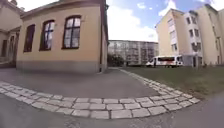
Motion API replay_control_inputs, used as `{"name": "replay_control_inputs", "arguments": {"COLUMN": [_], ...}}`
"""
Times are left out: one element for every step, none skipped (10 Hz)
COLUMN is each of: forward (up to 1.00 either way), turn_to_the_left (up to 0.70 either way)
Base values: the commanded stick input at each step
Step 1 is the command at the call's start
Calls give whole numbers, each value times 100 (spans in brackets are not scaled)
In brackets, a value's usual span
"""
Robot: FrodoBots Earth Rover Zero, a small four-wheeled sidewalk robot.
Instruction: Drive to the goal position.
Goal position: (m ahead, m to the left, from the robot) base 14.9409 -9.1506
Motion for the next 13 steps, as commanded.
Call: {"name": "replay_control_inputs", "arguments": {"forward": [85,85,85,85,85,85,85,85,85,85,85,85,85], "turn_to_the_left": [1,1,1,-24,-33,-33,-33,-27,1,1,1,1,1]}}
